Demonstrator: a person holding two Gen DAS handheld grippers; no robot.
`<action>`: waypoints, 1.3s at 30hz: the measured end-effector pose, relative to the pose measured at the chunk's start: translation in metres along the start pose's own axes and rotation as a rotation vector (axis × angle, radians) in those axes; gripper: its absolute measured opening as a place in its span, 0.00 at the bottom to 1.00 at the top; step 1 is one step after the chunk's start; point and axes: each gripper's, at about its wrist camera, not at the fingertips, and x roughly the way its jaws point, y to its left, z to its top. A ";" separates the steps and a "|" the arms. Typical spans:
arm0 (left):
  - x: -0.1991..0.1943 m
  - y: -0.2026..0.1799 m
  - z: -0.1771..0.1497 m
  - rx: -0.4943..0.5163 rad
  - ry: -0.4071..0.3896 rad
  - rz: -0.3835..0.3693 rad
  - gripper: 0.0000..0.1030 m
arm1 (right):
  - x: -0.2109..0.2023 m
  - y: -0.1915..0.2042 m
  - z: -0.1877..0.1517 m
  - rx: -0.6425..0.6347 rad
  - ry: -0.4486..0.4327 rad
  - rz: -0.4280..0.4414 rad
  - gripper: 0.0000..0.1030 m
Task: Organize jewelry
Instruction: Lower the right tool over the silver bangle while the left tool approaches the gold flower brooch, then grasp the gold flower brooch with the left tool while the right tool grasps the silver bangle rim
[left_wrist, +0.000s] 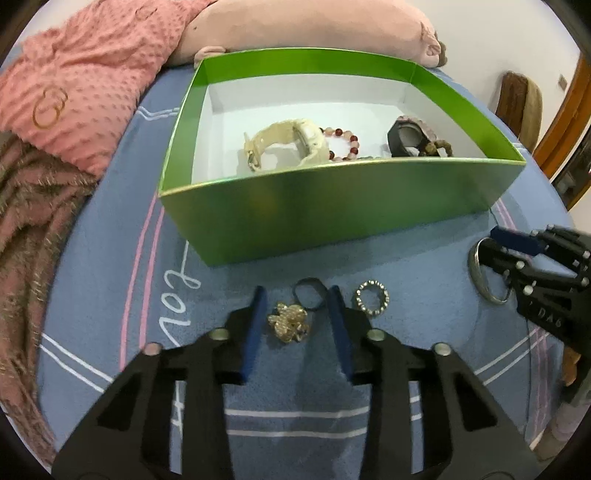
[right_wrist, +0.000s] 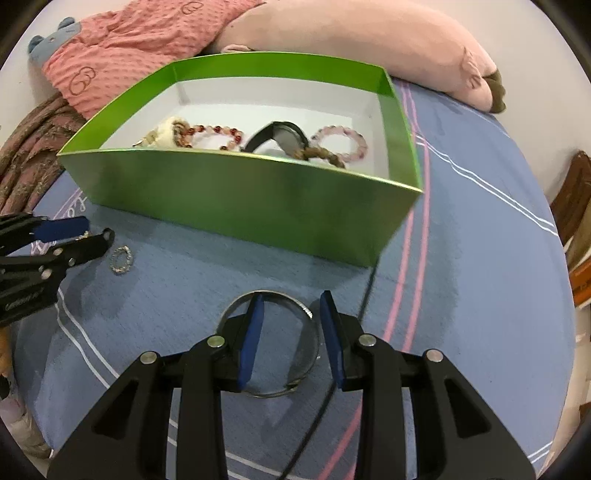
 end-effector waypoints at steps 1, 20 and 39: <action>0.000 0.003 0.000 -0.011 -0.002 -0.005 0.23 | 0.000 0.002 0.000 -0.002 -0.008 0.019 0.16; -0.017 0.017 -0.014 -0.085 -0.129 -0.064 0.24 | -0.011 0.009 -0.006 -0.020 -0.118 0.073 0.11; -0.017 0.026 -0.017 -0.122 -0.103 -0.095 0.44 | -0.013 0.009 -0.008 -0.004 -0.110 0.082 0.16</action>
